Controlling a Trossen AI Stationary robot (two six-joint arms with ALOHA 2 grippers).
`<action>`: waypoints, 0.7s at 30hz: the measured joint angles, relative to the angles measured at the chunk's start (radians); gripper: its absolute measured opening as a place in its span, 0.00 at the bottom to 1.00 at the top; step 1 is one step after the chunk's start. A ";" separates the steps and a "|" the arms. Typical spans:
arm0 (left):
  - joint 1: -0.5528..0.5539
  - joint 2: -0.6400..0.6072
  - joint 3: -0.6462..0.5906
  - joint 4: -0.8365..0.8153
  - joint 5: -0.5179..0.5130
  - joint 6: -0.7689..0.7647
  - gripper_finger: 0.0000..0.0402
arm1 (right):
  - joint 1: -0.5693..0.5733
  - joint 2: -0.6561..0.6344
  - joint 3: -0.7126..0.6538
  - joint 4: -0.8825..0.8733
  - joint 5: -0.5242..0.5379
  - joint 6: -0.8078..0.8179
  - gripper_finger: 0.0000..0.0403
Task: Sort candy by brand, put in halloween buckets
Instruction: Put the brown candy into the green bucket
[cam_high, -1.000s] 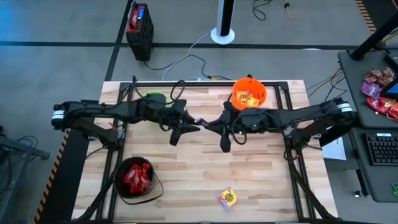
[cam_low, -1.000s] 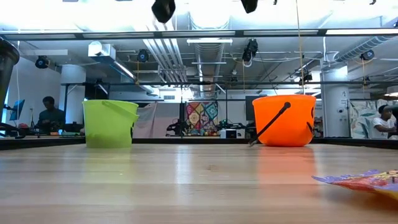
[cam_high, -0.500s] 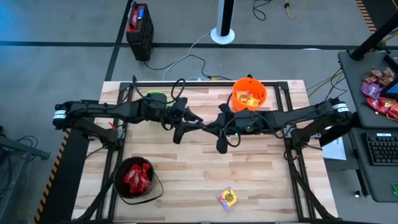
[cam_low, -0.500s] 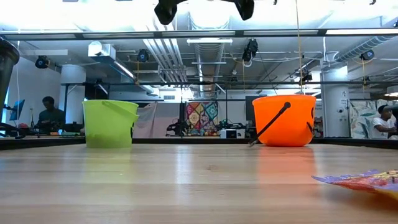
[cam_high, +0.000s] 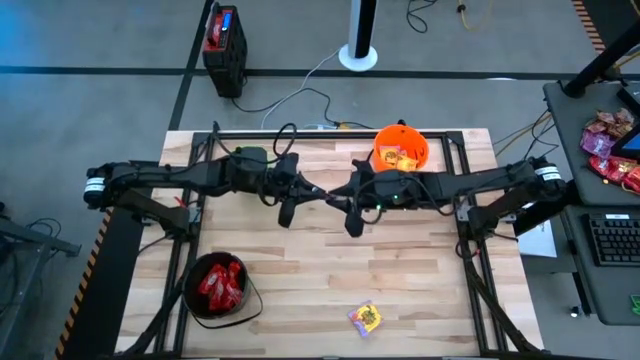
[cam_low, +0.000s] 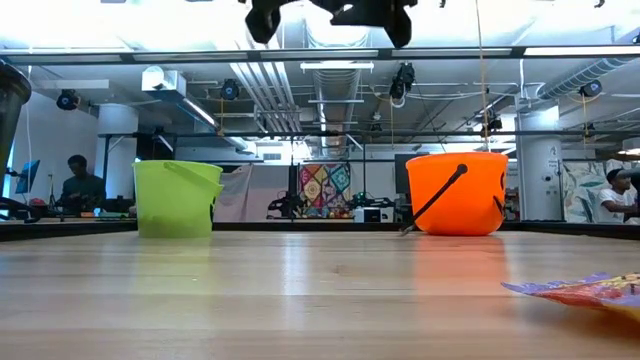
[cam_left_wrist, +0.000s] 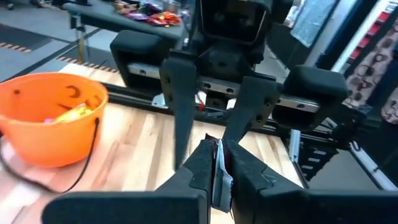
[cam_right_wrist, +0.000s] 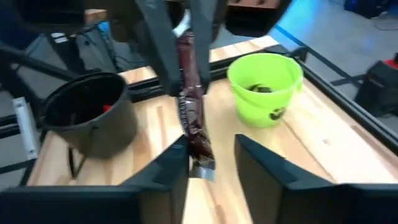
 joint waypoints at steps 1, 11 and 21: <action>0.005 -0.001 0.000 -0.008 -0.002 -0.004 0.02 | -0.012 0.000 0.000 -0.004 0.000 0.003 0.29; 0.088 -0.093 0.000 -0.337 -0.233 -0.027 0.02 | -0.128 -0.016 0.014 -0.104 0.002 0.043 0.54; 0.347 -0.179 0.000 -0.895 -0.398 -0.070 0.02 | -0.193 -0.015 0.019 -0.227 -0.001 0.045 0.58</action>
